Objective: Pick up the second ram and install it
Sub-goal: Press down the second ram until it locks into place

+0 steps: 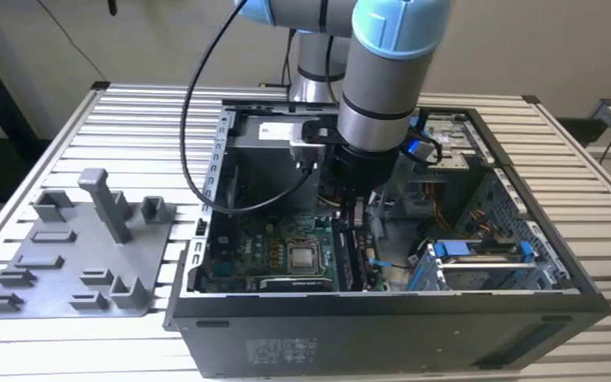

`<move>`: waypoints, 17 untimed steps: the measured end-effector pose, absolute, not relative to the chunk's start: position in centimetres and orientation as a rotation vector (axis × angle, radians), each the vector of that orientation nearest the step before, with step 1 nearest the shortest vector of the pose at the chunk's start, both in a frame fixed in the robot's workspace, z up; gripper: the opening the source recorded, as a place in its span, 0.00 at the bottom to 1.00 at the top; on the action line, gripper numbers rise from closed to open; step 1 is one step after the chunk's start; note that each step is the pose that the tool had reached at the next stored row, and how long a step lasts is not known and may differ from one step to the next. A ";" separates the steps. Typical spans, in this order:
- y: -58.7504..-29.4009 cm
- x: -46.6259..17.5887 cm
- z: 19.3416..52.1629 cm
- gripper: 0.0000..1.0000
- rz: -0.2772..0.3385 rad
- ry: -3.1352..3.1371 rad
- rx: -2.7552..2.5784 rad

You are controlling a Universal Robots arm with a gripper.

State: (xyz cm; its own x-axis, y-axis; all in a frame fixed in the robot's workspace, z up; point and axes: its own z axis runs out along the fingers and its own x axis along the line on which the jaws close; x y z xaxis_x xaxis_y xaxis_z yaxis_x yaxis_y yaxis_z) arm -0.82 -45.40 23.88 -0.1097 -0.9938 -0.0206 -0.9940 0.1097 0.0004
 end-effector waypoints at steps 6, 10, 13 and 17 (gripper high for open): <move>-45.4 -0.8 23.9 0.11 0.022 2.329 -2.086; -46.0 -0.8 23.9 0.11 0.023 2.327 -2.089; -46.4 -0.8 23.9 0.11 0.023 2.326 -2.090; -47.0 -0.8 23.9 0.11 0.023 2.326 -2.090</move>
